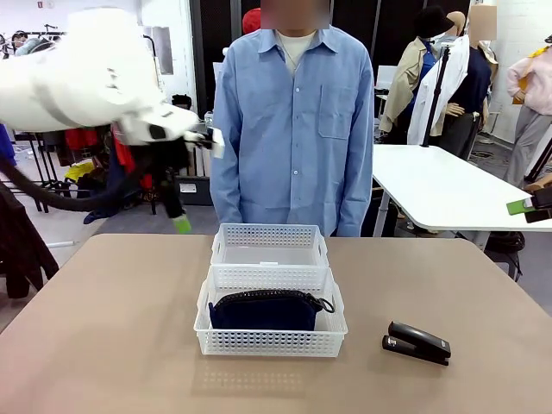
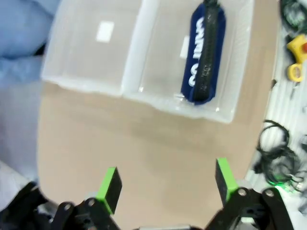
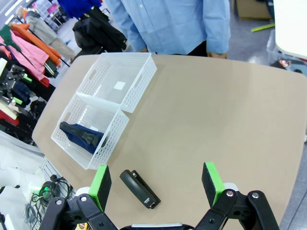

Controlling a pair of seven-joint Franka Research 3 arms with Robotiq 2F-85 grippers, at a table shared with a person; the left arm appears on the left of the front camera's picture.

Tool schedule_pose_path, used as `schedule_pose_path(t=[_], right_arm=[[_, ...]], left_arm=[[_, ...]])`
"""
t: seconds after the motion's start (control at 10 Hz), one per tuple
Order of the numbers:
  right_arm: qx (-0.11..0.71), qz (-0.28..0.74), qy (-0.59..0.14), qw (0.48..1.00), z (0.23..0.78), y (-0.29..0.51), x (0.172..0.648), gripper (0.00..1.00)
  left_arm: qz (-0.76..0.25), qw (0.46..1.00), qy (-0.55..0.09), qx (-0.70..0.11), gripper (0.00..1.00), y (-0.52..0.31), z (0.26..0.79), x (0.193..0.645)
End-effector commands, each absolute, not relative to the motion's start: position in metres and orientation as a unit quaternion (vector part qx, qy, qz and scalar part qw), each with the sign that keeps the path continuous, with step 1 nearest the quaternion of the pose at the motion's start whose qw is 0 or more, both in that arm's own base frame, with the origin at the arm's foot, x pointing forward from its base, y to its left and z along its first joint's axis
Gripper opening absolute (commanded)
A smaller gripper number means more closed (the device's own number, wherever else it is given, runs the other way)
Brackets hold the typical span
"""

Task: Distribute items into two baskets.
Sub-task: Pick up the Stapler that the person points to.

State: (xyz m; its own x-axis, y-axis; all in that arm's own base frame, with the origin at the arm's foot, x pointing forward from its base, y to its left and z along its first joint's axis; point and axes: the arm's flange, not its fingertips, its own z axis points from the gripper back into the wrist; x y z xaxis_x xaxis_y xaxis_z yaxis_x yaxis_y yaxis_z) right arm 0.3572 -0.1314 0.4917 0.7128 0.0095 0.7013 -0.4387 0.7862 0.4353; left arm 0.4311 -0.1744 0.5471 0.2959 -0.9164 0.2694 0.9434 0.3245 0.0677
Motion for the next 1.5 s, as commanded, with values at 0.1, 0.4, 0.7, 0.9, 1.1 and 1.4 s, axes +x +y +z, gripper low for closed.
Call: schedule_pose_path(t=[0.1, 0.4, 0.7, 0.9, 1.1, 1.4], right_arm=[[0.312, 0.129, -0.369, 0.866, 0.491, -0.131, 0.360, 1.00], [0.312, 0.129, -0.369, 0.866, 0.491, -0.131, 0.360, 1.00], [0.312, 0.129, -0.369, 0.866, 0.491, -0.131, 0.360, 1.00], [0.312, 0.129, -0.369, 0.866, 0.491, -0.131, 0.360, 1.00], [0.312, 0.129, -0.369, 0.866, 0.491, -0.131, 0.360, 1.00], [0.312, 0.129, -0.369, 0.866, 0.491, -0.131, 0.360, 1.00]], left_arm=[[-0.541, 0.822, -0.150, -0.092, 1.00, -0.113, 0.549, 0.416], [-0.505, 0.830, -0.199, -0.131, 1.00, -0.034, 0.549, 0.379], [-0.507, 0.809, -0.245, -0.169, 1.00, 0.031, 0.557, 0.351], [-0.472, 0.815, -0.272, -0.197, 1.00, 0.060, 0.559, 0.352], [-0.449, 0.809, -0.305, -0.227, 1.00, 0.074, 0.557, 0.365], [-0.428, 0.795, -0.341, -0.264, 1.00, 0.097, 0.553, 0.369]])
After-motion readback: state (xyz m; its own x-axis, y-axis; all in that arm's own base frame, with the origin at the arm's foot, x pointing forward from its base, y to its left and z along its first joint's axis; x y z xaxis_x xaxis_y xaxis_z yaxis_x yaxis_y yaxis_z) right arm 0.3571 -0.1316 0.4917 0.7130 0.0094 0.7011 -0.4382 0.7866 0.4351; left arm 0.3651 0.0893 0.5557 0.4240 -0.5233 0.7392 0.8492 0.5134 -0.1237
